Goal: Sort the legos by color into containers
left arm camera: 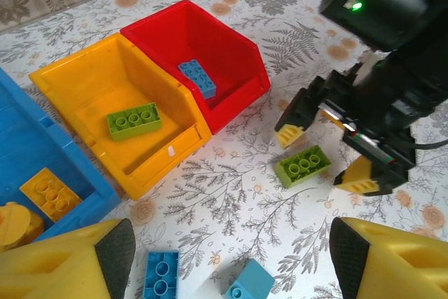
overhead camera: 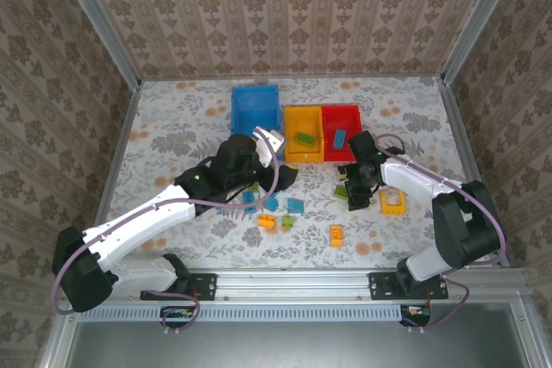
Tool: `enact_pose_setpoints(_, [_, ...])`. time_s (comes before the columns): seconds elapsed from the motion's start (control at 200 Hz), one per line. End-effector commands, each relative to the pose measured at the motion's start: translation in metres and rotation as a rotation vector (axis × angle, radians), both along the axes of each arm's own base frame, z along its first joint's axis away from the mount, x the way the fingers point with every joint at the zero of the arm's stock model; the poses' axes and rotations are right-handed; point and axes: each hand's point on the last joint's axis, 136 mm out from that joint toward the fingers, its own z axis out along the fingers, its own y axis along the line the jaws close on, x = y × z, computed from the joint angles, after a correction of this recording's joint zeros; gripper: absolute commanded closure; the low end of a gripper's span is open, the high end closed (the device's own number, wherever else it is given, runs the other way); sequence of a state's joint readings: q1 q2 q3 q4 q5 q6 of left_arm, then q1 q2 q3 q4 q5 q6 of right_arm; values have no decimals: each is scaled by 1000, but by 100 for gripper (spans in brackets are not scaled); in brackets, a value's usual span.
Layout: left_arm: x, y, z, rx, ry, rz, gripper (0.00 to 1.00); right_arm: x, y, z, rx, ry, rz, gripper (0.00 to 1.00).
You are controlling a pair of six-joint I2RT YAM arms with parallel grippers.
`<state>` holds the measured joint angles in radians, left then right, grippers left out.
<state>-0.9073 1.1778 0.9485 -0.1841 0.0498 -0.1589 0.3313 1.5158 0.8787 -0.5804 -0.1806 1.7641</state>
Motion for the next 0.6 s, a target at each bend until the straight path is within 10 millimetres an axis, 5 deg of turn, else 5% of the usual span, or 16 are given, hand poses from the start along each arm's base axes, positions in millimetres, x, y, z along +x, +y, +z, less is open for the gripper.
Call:
enact_pose_setpoints(0.0, [-6, -3, 10, -32, -8, -15, 23, 2, 5, -7, 52, 36, -92, 22])
enact_pose_setpoints(0.415, [-10, -4, 17, -20, -22, -30, 24, 5, -6, -31, 55, 41, -159, 50])
enact_pose_setpoints(0.595, [-2, 5, 19, -10, -32, 36, 24, 17, -13, -13, 2, -63, -77, 72])
